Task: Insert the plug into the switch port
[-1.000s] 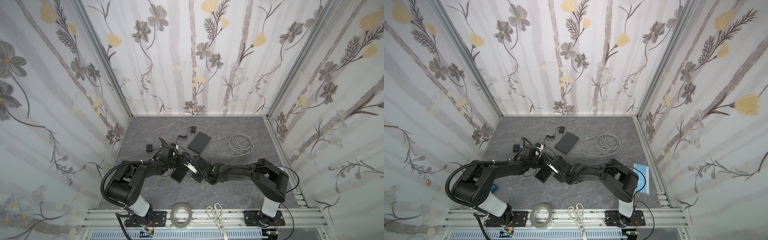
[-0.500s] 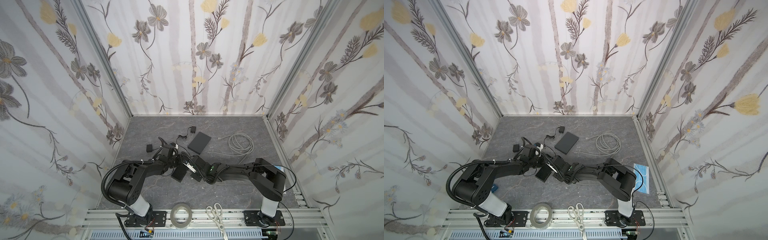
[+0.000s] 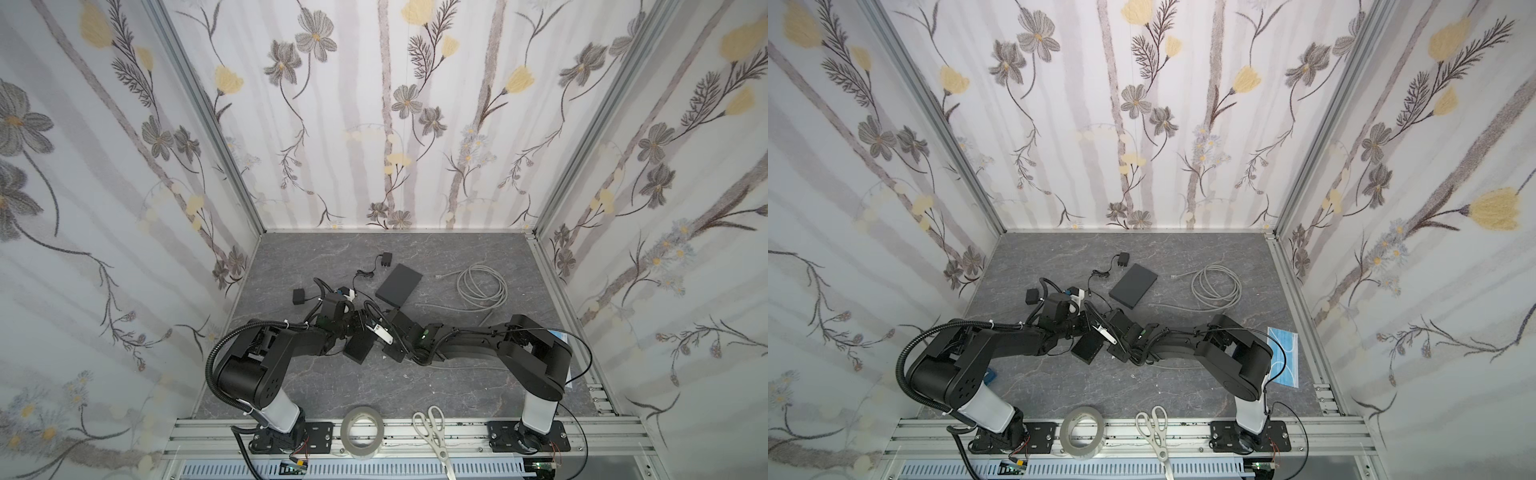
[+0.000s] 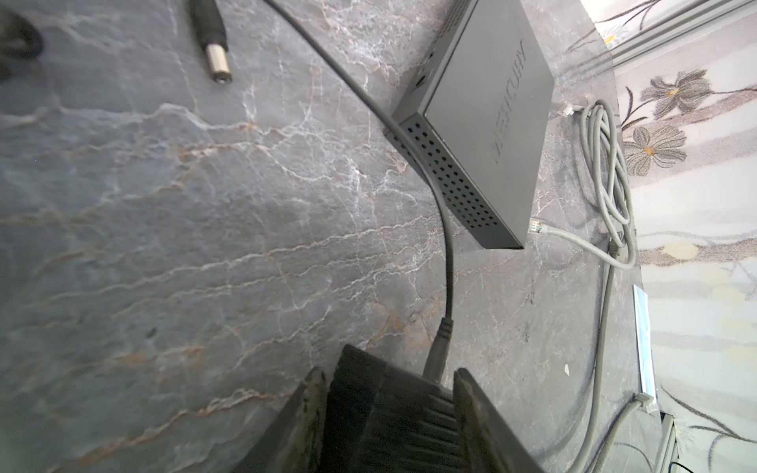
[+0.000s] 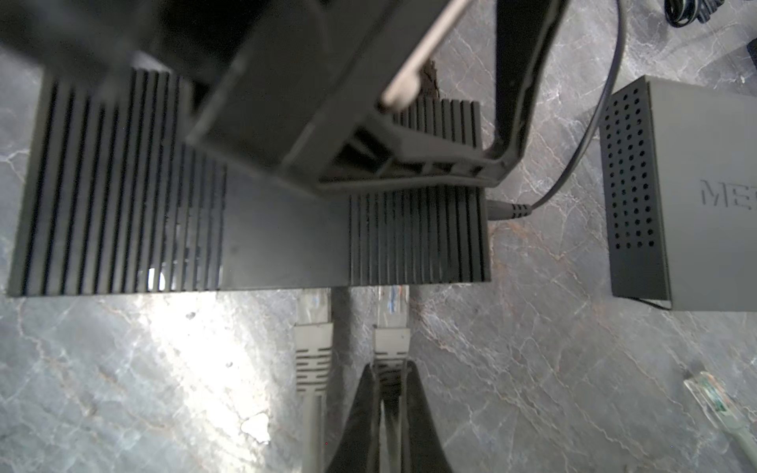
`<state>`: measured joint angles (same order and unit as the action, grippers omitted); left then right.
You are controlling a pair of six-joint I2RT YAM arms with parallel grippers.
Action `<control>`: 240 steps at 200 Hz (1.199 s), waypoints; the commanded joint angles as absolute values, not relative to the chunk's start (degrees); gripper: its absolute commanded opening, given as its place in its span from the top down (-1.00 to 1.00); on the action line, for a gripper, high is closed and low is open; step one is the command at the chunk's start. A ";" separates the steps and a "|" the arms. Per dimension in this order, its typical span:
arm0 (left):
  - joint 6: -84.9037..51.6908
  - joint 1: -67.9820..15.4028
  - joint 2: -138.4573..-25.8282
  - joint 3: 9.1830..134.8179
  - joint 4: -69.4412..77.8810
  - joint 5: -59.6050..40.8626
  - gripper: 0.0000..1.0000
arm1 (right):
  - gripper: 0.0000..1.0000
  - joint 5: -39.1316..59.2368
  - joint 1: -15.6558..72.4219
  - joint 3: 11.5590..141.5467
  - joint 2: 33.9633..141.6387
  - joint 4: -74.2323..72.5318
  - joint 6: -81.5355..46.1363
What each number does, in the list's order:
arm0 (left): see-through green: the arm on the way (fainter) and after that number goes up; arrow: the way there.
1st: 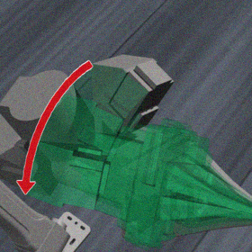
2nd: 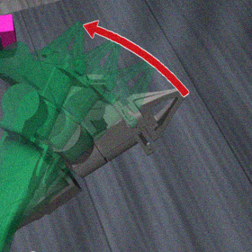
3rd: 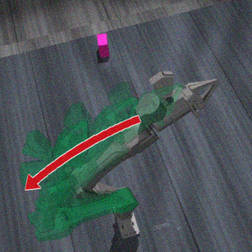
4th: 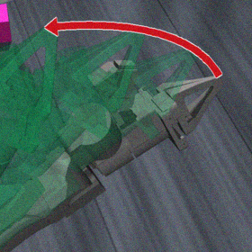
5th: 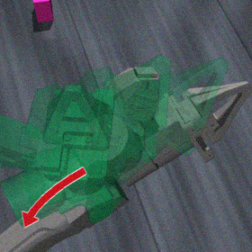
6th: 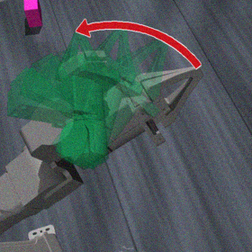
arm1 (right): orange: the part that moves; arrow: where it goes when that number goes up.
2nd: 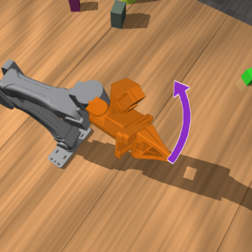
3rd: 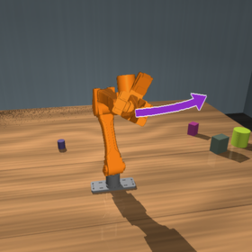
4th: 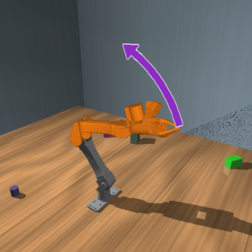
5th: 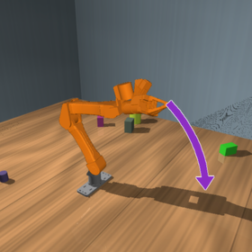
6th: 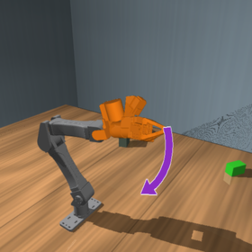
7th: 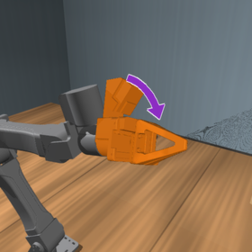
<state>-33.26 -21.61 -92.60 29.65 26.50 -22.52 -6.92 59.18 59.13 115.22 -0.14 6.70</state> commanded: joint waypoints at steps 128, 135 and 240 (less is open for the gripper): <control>-37.31 -27.59 -88.21 28.83 19.07 -28.94 -0.01 | 1.00 2.24 56.96 62.68 117.24 -16.48 6.00; -37.43 -27.77 -88.34 28.83 19.26 -28.98 -0.01 | 1.00 2.44 56.96 62.90 117.33 -16.56 5.84; -37.88 -28.66 -88.53 28.83 19.98 -28.22 0.00 | 1.00 7.55 56.79 68.79 121.61 -14.92 1.91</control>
<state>-35.42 -27.24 -88.75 28.99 21.65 -11.42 -1.50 56.49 64.77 118.54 4.73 3.90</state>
